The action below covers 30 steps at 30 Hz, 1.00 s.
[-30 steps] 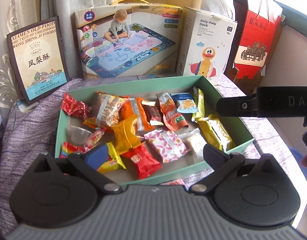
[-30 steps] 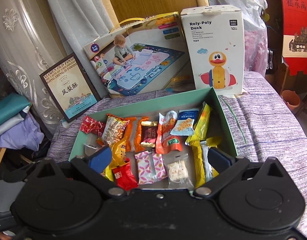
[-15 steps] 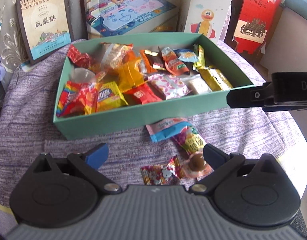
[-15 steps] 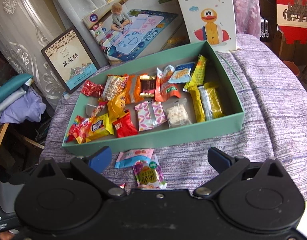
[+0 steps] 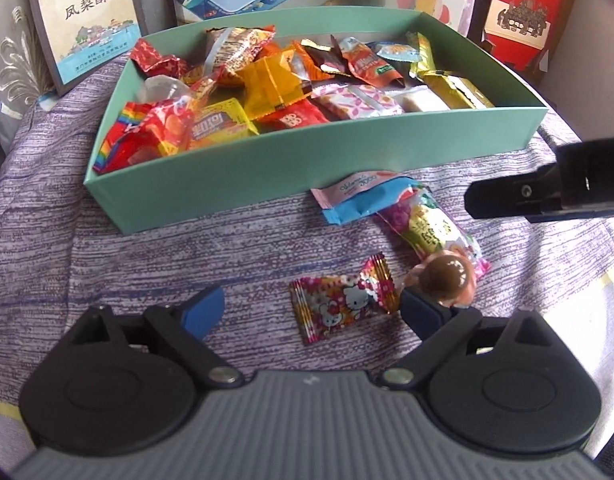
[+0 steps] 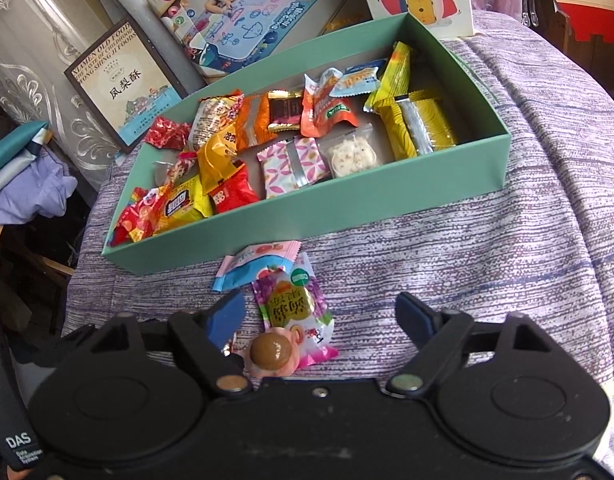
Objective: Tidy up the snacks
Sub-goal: 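Grasp the round brown lollipop with the right gripper while the left grasps the Hello Kitty candy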
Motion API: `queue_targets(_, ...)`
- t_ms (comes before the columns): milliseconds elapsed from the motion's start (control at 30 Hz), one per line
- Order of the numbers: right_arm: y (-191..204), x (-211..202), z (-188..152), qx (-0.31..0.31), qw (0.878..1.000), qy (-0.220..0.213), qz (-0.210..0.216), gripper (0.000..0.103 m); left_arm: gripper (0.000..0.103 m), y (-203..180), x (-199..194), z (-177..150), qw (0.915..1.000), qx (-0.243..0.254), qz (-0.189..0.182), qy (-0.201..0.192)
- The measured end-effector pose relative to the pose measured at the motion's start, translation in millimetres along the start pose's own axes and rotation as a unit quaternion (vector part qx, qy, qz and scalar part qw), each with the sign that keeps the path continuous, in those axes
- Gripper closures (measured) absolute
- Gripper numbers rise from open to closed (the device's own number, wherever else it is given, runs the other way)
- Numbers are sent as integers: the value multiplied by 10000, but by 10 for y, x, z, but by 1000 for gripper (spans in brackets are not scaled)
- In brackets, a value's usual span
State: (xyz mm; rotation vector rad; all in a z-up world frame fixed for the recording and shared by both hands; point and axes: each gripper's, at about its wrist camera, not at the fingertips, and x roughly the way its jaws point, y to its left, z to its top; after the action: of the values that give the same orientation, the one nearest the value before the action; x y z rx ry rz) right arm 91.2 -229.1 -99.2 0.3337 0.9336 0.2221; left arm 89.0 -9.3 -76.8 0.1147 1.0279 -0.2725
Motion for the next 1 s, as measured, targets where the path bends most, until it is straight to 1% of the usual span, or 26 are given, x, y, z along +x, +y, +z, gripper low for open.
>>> queue_targets(33,23,11,-7,-25,10000,29,57,46,11,46,19,-3,9999,-71,67,25)
queue_targets(67,53,25,-15,-54,9999,55,113,54,11,97,22,-8,9999,-118,99,4)
queue_targets(167,147,57,-27,-177,9995,86,263,59,11,248,-4,-22,9996,-267,122,-13)
queue_targets(300,283,144,-33,-365,9984,184,379,60,10,445,-52,-55,9988,-469,124,-41)
queue_targets(433,311,247,-130,-332,9969,514,490,60,10,610,-116,-113,9977,-669,113,-63)
queue_targets(567,363,236,-281,-568,9957,615,385,61,9,759,-170,-176,9960,-883,123,-96)
queue_targets(633,450,219,-328,-879,9944,538,219,61,9,813,-190,-194,9952,-970,110,-100)
queue_targets(733,554,234,-351,-1150,9923,466,66,61,9,863,-224,-207,9938,-1109,58,-93)
queue_targets(800,650,262,-380,-1481,9882,377,-112,65,9,882,-250,-204,9929,-1182,26,-98)
queue_targets(867,700,256,-426,-1738,9842,302,-175,67,9,887,-278,-185,9922,-1244,-7,-124)
queue_targets(900,694,244,-434,-1745,9841,276,-168,67,9,887,-289,-168,9918,-1274,-21,-139)
queue_targets(1000,587,186,-391,-1440,9892,258,-55,68,9,844,-281,-85,9908,-1338,-85,-161)
